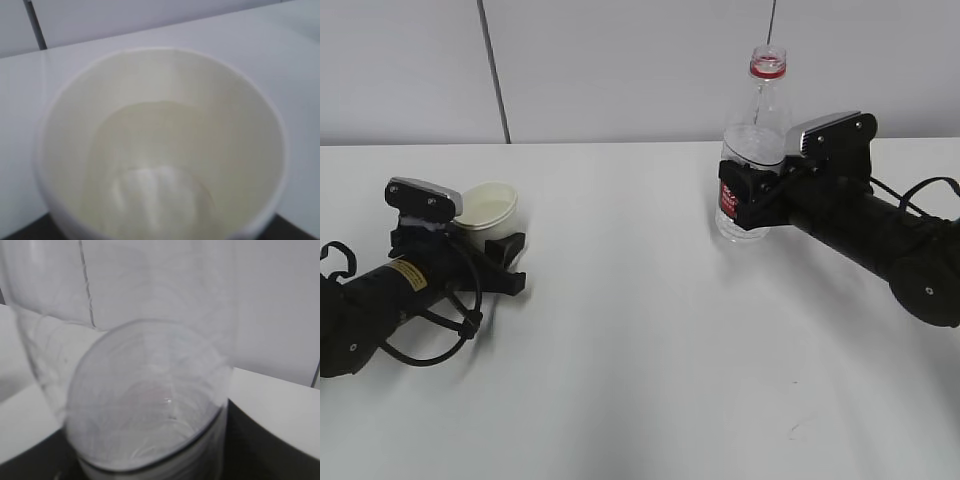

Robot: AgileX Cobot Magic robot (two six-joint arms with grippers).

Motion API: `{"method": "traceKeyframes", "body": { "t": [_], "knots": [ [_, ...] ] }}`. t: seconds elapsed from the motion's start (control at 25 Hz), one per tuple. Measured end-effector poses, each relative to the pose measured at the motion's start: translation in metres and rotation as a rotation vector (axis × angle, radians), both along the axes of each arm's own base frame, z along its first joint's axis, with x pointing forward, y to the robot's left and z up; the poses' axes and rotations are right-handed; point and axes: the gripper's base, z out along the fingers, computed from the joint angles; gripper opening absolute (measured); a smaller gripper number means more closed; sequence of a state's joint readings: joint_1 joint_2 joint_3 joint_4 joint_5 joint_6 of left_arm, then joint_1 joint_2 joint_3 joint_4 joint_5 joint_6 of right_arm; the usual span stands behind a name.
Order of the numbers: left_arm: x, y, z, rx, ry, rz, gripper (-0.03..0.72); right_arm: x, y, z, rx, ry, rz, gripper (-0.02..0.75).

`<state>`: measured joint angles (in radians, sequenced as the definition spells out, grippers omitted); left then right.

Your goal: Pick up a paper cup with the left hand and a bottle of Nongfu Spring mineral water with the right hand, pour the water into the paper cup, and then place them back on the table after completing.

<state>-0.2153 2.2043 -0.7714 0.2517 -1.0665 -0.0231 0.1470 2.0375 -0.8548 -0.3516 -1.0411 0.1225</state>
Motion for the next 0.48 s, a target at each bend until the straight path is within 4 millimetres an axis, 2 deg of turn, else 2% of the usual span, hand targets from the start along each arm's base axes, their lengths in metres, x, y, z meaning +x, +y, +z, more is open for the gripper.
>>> {"method": "traceKeyframes", "body": {
  "t": [0.48],
  "knots": [
    [0.0004, 0.0001, -0.0022, -0.01, -0.011, 0.004, 0.371, 0.0, -0.0001, 0.0, 0.001, 0.0, -0.001, 0.412]
  ]
}}
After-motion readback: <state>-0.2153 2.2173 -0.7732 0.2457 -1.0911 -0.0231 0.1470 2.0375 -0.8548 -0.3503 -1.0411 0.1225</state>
